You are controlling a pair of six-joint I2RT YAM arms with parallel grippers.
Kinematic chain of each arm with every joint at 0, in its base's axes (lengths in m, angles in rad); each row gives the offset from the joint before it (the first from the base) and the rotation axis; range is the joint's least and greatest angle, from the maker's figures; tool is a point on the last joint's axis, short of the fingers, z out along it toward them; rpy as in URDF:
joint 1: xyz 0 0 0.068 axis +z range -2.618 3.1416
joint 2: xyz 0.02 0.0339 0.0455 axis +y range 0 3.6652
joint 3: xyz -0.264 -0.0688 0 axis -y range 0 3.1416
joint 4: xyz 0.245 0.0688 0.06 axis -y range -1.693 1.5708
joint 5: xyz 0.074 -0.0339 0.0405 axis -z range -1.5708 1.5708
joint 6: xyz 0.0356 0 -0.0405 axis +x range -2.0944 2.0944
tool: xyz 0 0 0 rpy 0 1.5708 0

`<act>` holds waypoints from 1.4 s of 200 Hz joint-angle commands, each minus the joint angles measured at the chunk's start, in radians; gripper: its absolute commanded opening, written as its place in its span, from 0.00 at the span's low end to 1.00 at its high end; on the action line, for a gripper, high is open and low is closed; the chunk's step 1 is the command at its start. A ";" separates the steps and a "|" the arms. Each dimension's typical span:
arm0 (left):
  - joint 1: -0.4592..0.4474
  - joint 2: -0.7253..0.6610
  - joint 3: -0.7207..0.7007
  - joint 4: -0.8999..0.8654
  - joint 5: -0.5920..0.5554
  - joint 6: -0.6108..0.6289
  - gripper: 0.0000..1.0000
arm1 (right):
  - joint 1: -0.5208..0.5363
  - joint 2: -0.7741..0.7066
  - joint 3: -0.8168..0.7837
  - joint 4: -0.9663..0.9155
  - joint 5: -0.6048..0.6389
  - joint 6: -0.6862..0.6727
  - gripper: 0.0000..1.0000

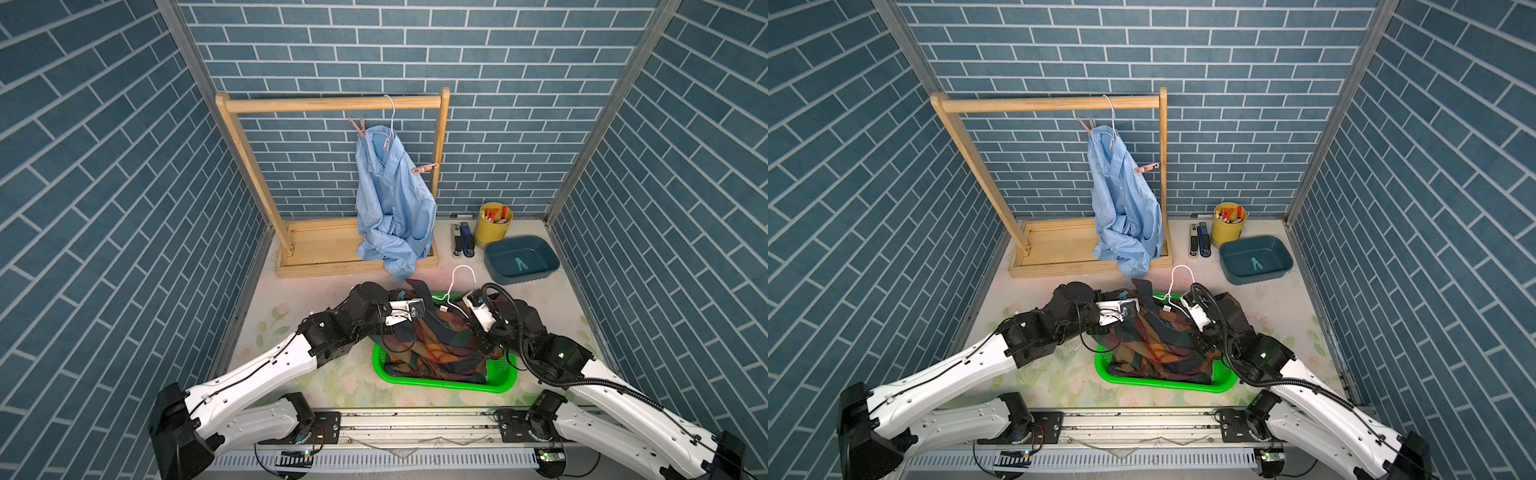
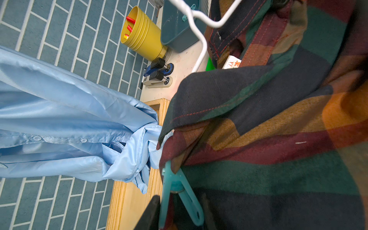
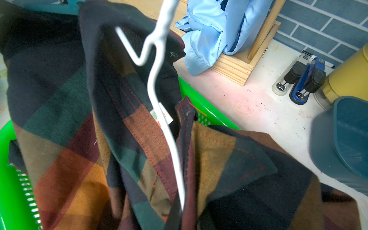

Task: Remove the clothespins securing long-sleeve shirts to the hanger
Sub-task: Remove the clamp from the hanger.

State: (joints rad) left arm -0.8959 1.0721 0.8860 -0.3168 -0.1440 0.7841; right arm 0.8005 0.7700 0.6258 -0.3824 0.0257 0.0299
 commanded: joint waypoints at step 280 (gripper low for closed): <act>0.005 -0.157 0.057 -0.125 -0.016 -0.071 0.02 | 0.008 0.025 0.006 0.031 0.089 0.123 0.00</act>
State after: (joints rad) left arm -0.8951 0.9516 0.9134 -0.4084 -0.1570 0.7475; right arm 0.8043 0.7891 0.6258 -0.3820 0.0681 0.0765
